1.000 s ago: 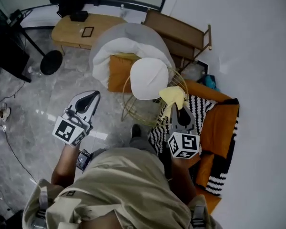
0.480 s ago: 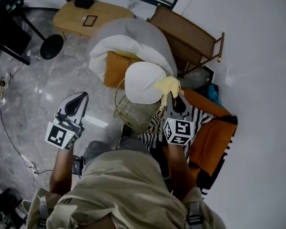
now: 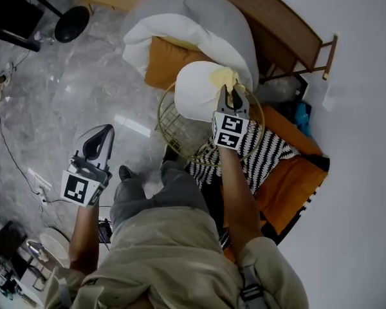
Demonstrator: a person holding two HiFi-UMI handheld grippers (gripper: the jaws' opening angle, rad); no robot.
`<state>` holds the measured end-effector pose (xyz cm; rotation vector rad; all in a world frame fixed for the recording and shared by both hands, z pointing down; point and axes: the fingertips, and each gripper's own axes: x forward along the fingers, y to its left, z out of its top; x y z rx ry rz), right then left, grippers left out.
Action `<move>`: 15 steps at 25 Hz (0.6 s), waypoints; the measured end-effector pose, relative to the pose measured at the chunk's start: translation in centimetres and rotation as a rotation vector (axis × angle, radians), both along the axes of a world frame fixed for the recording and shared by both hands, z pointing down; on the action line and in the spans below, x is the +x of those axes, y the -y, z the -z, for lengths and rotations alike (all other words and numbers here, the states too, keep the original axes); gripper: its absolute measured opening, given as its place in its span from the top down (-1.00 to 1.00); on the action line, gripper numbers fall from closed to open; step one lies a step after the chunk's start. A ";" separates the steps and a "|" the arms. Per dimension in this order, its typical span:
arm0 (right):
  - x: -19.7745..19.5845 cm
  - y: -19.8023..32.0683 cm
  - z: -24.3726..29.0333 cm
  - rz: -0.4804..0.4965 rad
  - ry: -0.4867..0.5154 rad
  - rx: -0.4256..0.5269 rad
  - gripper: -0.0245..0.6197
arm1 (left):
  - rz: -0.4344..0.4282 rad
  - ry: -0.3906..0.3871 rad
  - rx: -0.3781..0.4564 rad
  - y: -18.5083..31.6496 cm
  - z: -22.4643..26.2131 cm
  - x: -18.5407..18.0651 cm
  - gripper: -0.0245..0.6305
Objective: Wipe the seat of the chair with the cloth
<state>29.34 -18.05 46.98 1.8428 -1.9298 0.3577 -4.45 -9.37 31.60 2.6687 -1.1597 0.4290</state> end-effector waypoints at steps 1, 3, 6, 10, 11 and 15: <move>-0.4 1.0 -1.9 0.004 -0.009 -0.015 0.70 | 0.011 -0.003 -0.016 0.0 -0.9 0.0 0.88; -2.0 2.8 -5.3 0.023 -0.019 -0.048 0.70 | 0.015 -0.019 -0.035 -0.2 -2.7 0.0 0.88; -5.6 5.3 -9.8 0.088 -0.056 -0.101 0.70 | 0.026 -0.016 -0.075 -0.5 -5.2 -0.5 0.88; -11.3 7.0 -13.0 0.221 -0.086 -0.131 0.70 | 0.023 -0.003 -0.112 -0.8 -7.4 -0.5 0.88; -12.0 7.0 -13.4 0.236 -0.084 -0.136 0.70 | 0.018 0.004 -0.123 -0.9 -7.9 -0.4 0.88; -7.5 5.7 -13.5 0.134 -0.092 -0.134 0.70 | -0.004 0.004 -0.127 -0.6 -8.2 0.3 0.88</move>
